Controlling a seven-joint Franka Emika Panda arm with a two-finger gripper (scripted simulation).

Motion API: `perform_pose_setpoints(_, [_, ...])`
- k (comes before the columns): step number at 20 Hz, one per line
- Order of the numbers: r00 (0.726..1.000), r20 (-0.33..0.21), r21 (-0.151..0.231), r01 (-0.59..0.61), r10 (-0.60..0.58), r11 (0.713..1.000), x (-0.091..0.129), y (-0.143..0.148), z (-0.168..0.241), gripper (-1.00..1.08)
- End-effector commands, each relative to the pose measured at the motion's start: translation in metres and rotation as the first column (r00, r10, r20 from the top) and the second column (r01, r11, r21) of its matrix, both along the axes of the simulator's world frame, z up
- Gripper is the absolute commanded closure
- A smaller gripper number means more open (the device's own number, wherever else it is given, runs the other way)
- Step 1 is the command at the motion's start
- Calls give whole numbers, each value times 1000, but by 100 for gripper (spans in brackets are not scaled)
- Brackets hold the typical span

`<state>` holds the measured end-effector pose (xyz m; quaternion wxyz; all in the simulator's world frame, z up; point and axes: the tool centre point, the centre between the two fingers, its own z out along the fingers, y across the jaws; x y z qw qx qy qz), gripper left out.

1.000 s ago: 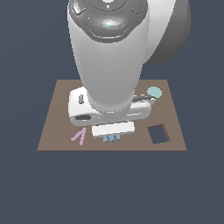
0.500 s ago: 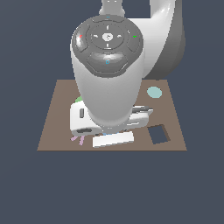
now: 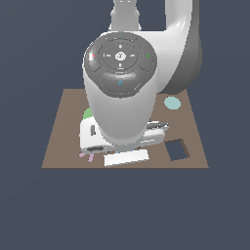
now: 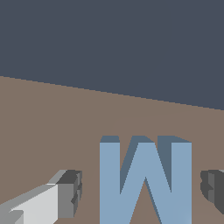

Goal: Insert a designated object into the corresponding slot on a board.

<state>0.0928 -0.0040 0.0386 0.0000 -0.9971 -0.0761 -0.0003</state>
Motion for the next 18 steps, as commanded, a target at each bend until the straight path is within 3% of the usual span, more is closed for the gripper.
perform_pose_setpoints(1, [1000,-1,0,0,0,1000,0,0,-7,-92])
perform_pose_setpoints(3, [1000,-1,0,0,0,1000,0,0,-9,-92])
perform_pose_setpoints(4, [1000,-1,0,0,0,1000,0,0,-9,108])
perform_pose_setpoints(18, [1000,0,0,-8,8,1000,0,0,-8,108])
